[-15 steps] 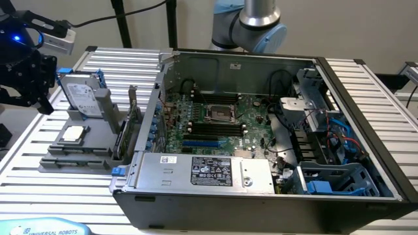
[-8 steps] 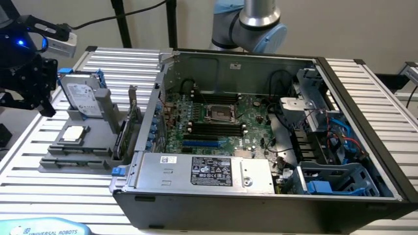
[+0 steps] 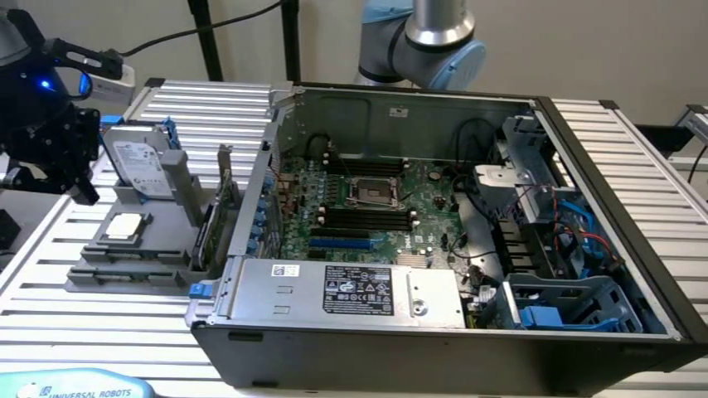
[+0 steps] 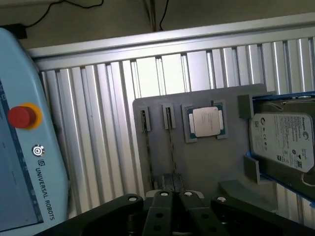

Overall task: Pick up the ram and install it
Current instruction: 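Pick up the ram and move it above insertion slot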

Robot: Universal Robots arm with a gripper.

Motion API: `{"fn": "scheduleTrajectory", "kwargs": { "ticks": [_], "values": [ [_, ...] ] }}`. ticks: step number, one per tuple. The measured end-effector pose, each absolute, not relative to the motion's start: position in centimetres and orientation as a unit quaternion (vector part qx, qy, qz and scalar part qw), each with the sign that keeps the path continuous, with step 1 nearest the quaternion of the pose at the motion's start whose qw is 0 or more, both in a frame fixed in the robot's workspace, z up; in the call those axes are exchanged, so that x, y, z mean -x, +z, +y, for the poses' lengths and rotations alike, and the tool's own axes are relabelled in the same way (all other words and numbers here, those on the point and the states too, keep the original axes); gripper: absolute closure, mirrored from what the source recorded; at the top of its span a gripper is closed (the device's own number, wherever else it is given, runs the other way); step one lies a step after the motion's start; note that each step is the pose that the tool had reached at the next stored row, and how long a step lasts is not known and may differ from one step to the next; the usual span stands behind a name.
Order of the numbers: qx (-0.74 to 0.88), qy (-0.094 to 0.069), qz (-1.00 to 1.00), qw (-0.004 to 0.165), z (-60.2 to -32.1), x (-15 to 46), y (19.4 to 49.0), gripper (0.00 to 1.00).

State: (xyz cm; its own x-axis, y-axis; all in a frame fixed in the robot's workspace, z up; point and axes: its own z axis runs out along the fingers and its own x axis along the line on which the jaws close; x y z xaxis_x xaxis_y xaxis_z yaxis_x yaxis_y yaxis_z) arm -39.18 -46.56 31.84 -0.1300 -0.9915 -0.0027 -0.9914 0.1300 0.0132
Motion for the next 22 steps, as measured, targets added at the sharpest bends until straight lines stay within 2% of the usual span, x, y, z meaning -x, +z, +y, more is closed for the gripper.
{"fn": "scheduleTrajectory", "kwargs": {
  "ticks": [8,9,10,12,13,14,22],
  "values": [
    [-0.675,-0.006,-0.737,0.003,-46.7,39.0,30.6,0.88],
    [-0.677,-0.006,-0.736,0.003,-46.7,39.0,30.5,0.83],
    [-0.678,-0.006,-0.735,0.003,-46.7,39.0,30.3,0.83],
    [-0.681,-0.006,-0.733,0.003,-46.8,38.9,30.0,0.70],
    [-0.682,-0.006,-0.731,0.003,-46.8,38.9,29.8,0.70],
    [-0.683,-0.006,-0.730,0.003,-46.9,38.9,29.7,0.64],
    [-0.691,-0.006,-0.723,0.003,-47.2,38.6,28.3,0.64]
  ]
}}
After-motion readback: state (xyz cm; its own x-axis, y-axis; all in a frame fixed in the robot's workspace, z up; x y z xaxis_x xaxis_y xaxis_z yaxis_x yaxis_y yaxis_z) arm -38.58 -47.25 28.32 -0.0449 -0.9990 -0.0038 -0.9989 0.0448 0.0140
